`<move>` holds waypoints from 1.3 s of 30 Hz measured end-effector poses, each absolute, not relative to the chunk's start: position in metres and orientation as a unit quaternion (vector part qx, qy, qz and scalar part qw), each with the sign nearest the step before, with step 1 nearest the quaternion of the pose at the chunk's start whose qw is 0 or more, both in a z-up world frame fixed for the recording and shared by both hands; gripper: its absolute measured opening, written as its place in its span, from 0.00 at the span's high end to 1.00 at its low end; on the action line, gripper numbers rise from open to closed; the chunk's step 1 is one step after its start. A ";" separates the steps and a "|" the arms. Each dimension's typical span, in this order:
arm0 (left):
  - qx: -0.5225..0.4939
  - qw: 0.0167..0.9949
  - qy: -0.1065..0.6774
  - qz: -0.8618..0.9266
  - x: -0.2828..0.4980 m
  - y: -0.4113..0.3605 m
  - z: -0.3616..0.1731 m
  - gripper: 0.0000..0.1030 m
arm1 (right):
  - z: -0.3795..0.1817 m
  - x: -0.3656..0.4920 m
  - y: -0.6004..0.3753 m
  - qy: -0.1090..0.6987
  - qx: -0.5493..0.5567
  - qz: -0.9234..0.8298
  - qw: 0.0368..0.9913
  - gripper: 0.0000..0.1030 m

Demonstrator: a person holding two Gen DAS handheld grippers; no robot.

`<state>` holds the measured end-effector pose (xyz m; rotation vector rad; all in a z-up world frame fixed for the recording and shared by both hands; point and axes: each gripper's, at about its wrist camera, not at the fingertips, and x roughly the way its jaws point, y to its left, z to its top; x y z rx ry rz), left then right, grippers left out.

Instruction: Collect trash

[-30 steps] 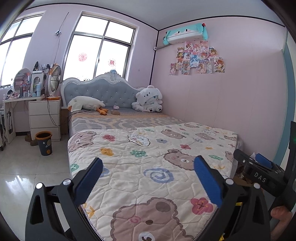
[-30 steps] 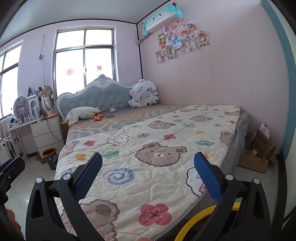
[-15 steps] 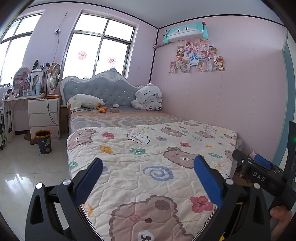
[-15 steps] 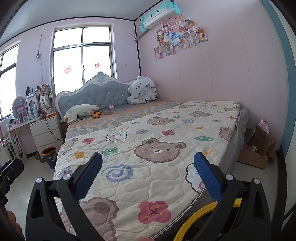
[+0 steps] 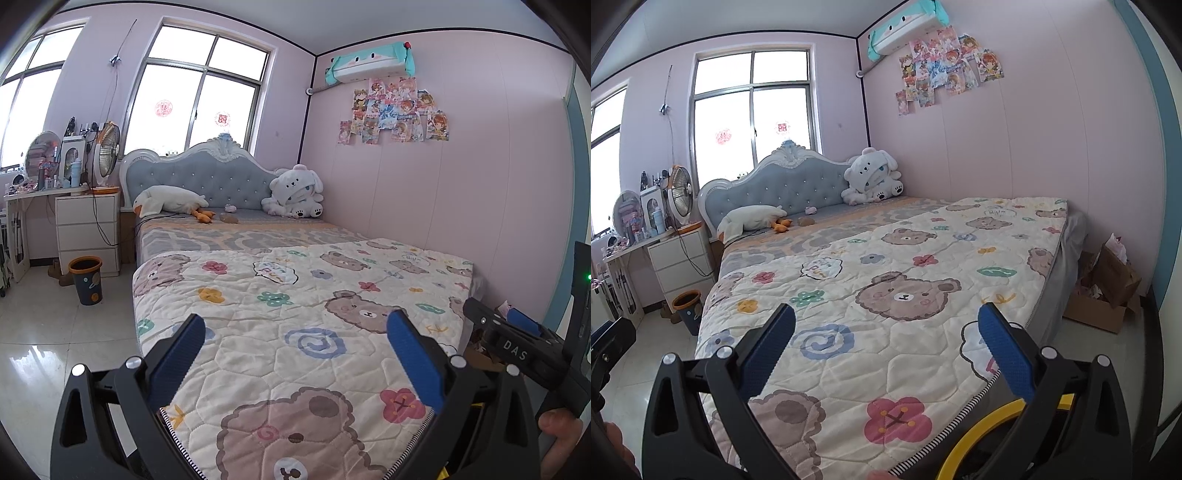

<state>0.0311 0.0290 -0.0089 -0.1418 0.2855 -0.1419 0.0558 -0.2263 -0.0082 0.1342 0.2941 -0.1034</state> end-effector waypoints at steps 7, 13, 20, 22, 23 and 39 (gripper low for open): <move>-0.070 0.985 0.143 -0.072 0.032 0.028 -0.010 0.08 | -0.011 0.057 -0.226 0.150 0.068 -0.052 0.985 0.08; -0.070 0.984 0.146 -0.074 0.033 0.027 -0.012 0.08 | -0.013 0.058 -0.227 0.153 0.070 -0.054 0.984 0.08; -0.068 0.984 0.146 -0.075 0.034 0.026 -0.013 0.08 | -0.015 0.059 -0.227 0.156 0.071 -0.054 0.984 0.08; -0.068 0.984 0.146 -0.076 0.034 0.026 -0.013 0.08 | -0.015 0.059 -0.228 0.156 0.072 -0.055 0.984 0.08; -0.068 0.984 0.147 -0.075 0.034 0.026 -0.013 0.08 | -0.015 0.059 -0.228 0.157 0.072 -0.055 0.983 0.08; -0.071 0.983 0.152 -0.078 0.036 0.024 -0.014 0.08 | -0.017 0.060 -0.231 0.161 0.075 -0.058 0.982 0.08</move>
